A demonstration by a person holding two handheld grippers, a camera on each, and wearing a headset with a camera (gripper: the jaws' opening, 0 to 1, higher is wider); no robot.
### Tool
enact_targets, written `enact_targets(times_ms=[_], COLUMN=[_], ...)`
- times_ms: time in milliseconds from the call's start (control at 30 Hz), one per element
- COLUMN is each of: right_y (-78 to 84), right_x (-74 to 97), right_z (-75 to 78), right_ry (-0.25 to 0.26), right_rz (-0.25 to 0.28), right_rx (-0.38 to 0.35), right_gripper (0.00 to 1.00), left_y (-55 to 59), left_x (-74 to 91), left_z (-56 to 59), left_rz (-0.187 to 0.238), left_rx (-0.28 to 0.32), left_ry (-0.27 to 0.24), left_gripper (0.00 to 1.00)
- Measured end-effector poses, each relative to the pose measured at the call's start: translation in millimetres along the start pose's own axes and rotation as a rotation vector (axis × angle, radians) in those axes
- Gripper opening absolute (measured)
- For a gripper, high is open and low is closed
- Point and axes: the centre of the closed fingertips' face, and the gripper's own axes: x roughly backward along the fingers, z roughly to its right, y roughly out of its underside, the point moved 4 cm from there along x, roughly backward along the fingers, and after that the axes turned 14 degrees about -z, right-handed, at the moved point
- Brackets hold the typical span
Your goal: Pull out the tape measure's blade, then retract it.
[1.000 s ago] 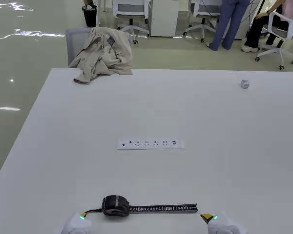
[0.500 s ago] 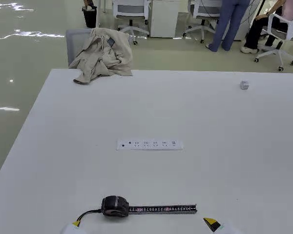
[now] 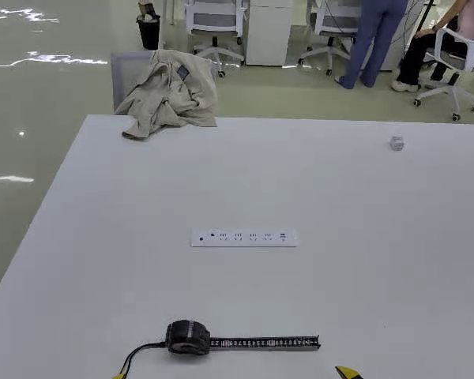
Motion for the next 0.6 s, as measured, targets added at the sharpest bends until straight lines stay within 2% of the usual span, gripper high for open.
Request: enact_targets(times_ms=[100,333,600], right_y=[1.5,9.6,15.4], right_x=[3.4,3.1,5.3], right_z=[-4.8,-10.9,-11.6], right_ry=[-0.004,-0.005,0.0], right_rz=[-0.005,-0.03,-0.04], right_rx=[0.0,0.002,-0.02], right_gripper=[0.72,0.79,0.85], left_y=[1.0,3.7,5.6], left_x=[2.3,5.6,8.6], left_z=[1.3,9.3,9.1], left_rz=[0.004,-0.015,-0.024], left_rx=[0.012,0.02,0.057], left_ry=[-0.007,-0.004,-0.027], left_gripper=[0.86,0.89,0.96])
